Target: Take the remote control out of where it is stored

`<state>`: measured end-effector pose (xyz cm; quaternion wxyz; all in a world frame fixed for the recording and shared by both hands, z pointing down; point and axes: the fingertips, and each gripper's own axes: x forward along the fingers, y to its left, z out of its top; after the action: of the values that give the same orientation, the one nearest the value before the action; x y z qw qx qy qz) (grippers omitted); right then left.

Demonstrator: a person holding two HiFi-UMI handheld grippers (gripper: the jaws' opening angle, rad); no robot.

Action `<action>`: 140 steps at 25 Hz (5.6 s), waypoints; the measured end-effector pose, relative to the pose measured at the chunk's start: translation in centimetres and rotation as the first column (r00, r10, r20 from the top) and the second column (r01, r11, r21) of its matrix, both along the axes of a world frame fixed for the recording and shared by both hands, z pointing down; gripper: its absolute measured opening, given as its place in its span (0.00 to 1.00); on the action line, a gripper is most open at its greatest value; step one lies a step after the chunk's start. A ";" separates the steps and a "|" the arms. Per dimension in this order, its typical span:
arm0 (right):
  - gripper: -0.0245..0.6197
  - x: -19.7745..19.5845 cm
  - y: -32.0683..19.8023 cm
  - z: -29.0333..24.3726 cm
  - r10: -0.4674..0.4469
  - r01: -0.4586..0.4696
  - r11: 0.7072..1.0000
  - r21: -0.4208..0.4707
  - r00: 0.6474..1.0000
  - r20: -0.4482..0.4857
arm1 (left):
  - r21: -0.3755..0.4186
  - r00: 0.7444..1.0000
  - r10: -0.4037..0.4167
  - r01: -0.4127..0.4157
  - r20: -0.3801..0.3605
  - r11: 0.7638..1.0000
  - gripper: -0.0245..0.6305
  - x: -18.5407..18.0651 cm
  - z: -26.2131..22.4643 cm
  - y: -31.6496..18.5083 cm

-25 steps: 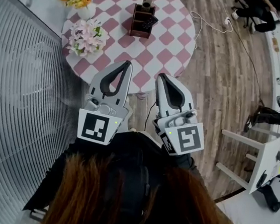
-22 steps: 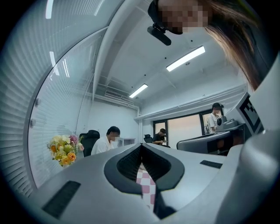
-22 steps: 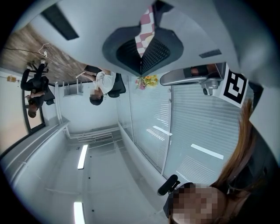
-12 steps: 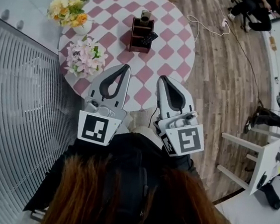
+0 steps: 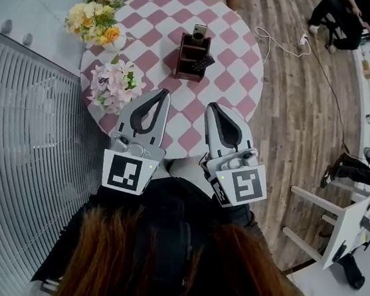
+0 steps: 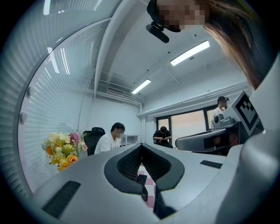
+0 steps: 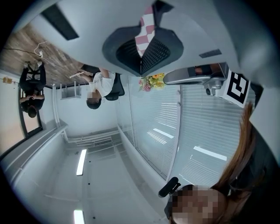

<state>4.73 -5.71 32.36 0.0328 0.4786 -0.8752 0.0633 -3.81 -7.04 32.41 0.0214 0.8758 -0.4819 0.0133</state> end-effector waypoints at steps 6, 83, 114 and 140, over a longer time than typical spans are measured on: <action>0.06 -0.3 -1.3 0.8 -0.051 0.051 0.998 -0.025 0.999 0.004 | -0.026 0.999 -0.033 0.032 -0.006 0.999 0.05 0.3 0.6 -1.1; 0.34 1.9 -18.6 22.7 0.411 -0.398 0.825 -0.401 0.910 -0.056 | -0.057 0.995 -0.093 0.095 0.025 0.994 0.05 -2.5 1.2 -0.6; 0.33 4.1 -10.3 17.0 -0.015 -0.082 0.905 -0.417 0.975 -0.223 | -0.028 1.000 -0.021 0.020 -0.015 0.999 0.05 0.9 0.8 0.2; 0.33 7.4 -0.2 34.1 -0.586 -0.132 0.273 -0.953 0.763 -0.273 | -0.049 0.998 -0.058 0.057 -0.017 0.997 0.05 -0.6 1.1 0.6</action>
<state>12.16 -5.87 66.47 0.5823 0.2176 -0.6709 0.4043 -4.40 -6.45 33.51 0.0475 0.8609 -0.5063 0.0163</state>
